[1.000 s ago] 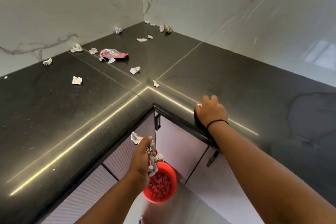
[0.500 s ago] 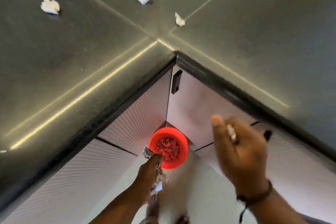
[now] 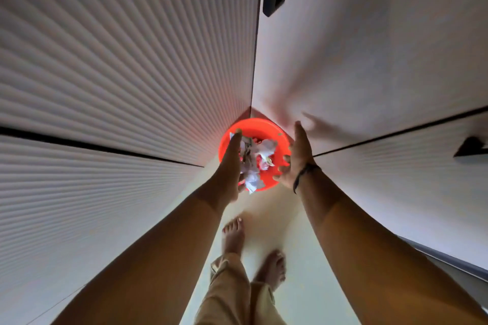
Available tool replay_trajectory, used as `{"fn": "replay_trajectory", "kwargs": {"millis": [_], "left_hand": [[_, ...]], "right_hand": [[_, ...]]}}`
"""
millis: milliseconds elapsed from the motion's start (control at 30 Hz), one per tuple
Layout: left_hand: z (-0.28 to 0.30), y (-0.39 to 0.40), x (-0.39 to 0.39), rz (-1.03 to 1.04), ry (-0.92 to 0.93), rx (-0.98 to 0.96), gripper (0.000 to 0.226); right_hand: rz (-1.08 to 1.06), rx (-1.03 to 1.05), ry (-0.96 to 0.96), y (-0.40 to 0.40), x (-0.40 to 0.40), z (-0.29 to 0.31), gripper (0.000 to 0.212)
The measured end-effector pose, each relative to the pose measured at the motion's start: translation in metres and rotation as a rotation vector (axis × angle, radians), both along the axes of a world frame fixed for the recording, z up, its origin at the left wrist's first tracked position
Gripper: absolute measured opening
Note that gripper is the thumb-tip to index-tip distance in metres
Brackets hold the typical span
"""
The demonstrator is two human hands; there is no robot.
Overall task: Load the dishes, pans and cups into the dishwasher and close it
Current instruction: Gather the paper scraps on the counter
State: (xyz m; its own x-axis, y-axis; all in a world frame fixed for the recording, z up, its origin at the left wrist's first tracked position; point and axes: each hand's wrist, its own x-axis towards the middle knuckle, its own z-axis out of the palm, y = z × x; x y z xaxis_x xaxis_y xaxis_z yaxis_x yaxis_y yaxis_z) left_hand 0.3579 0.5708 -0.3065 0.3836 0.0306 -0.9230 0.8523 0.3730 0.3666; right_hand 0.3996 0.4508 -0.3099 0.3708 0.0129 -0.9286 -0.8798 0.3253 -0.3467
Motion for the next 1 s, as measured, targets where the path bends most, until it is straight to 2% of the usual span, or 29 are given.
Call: {"fn": "replay_trajectory", "kwargs": {"millis": [67, 100, 167, 233, 400, 500, 633, 767, 900, 1000], "left_hand": [[0.010, 0.003, 0.003, 0.011, -0.041, 0.063, 0.045], [0.012, 0.005, 0.003, 0.028, -0.046, 0.091, 0.040], [0.002, 0.011, -0.001, 0.047, -0.052, 0.126, 0.055], [0.001, 0.016, -0.013, 0.039, -0.047, 0.143, 0.072], [0.033, 0.006, -0.053, -0.078, -0.092, 0.156, 0.062], [0.072, -0.006, -0.077, -0.171, -0.167, 0.195, 0.066], [0.153, -0.015, -0.096, -0.298, -0.396, 0.237, 0.047], [0.237, -0.014, -0.076, -0.302, -0.675, 0.259, 0.059], [0.332, 0.000, -0.055, -0.272, -0.919, 0.394, 0.020], [0.382, 0.026, -0.044, -0.237, -1.073, 0.511, 0.015]], "right_hand": [[0.071, -0.062, -0.023, -0.004, 0.001, 0.002, 0.049], [0.089, -0.094, -0.027, -0.009, -0.001, -0.002, 0.055], [0.120, -0.143, -0.034, -0.018, -0.009, -0.013, 0.069], [0.150, -0.188, -0.040, -0.027, -0.023, -0.021, 0.069], [0.233, -0.329, -0.074, -0.045, -0.065, -0.004, 0.047], [0.406, -0.395, -0.159, -0.051, -0.085, 0.039, 0.038], [0.740, -0.543, -0.430, -0.059, -0.092, 0.118, 0.031], [0.777, -0.628, -0.589, -0.056, -0.077, 0.205, 0.023], [0.854, -0.754, -0.789, -0.038, -0.054, 0.297, 0.024], [0.885, -0.827, -0.938, -0.016, -0.036, 0.355, 0.023]]}}
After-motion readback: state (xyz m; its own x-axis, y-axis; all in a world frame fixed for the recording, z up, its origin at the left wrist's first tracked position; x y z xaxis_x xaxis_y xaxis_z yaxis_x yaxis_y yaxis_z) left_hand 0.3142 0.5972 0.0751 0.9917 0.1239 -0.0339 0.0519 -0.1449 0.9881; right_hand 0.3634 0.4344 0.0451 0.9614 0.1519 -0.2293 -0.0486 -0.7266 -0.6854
